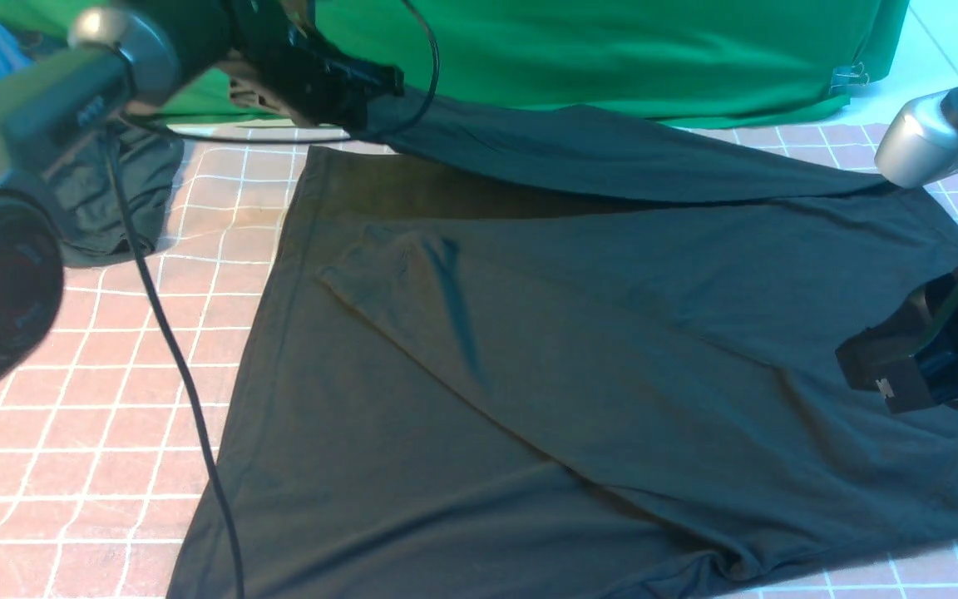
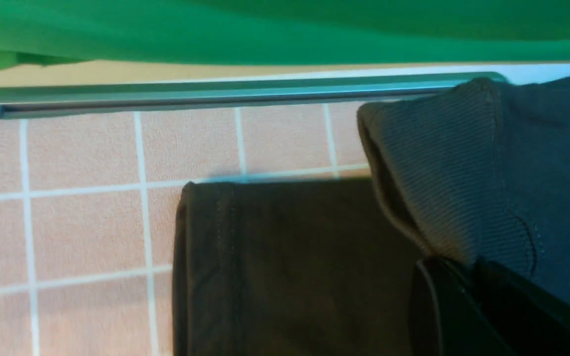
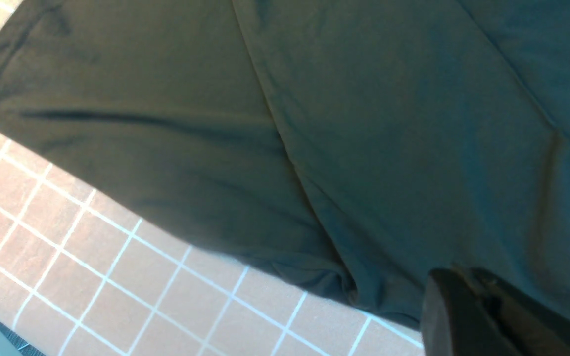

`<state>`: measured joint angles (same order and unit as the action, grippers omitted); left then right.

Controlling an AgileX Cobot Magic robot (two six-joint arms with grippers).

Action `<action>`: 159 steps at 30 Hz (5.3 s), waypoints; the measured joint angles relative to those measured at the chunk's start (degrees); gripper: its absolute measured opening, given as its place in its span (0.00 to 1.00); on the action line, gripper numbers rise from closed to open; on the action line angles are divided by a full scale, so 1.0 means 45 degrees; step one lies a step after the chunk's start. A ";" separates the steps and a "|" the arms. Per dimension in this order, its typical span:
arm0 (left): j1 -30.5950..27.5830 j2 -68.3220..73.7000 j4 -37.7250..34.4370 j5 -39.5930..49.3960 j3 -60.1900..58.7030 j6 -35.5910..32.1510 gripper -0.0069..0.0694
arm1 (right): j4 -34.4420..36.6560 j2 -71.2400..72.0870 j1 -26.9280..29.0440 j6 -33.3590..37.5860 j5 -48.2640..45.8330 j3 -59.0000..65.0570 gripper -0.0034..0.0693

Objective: Fold a long-sleeved shirt over a pink coffee tablecloth.
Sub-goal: 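Fold the left side of the dark shirt inward over its body with the left gripper, then grasp the near edge of the shirt at its hem and shoulder corners, then fold the black garment in half by bringing its near edge over to the far edge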

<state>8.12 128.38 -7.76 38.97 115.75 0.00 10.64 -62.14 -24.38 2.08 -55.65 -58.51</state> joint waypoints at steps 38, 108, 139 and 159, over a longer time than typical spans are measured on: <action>0.0000 -0.3875 -0.1148 0.6643 -0.5318 0.2593 0.15 | -0.0052 -0.0012 0.0000 0.0256 0.1439 0.0000 0.14; -0.0013 -1.0988 0.0540 0.4014 -1.6044 0.2199 0.13 | -0.3268 -0.0193 0.1854 -0.1194 -0.1603 0.0000 0.21; -0.0013 -1.3231 0.0179 0.3934 -1.6042 0.2199 0.13 | -0.0184 -0.6822 0.3943 0.1466 0.3078 0.3314 0.71; -0.0110 -1.2207 0.0076 0.4541 -1.2216 0.4540 0.13 | -0.1715 -0.5545 0.3566 0.1163 -0.0383 -0.0106 0.14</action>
<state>7.63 73.44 -7.42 59.40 60.78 20.43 2.92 -87.09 -8.33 7.31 -57.37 -58.99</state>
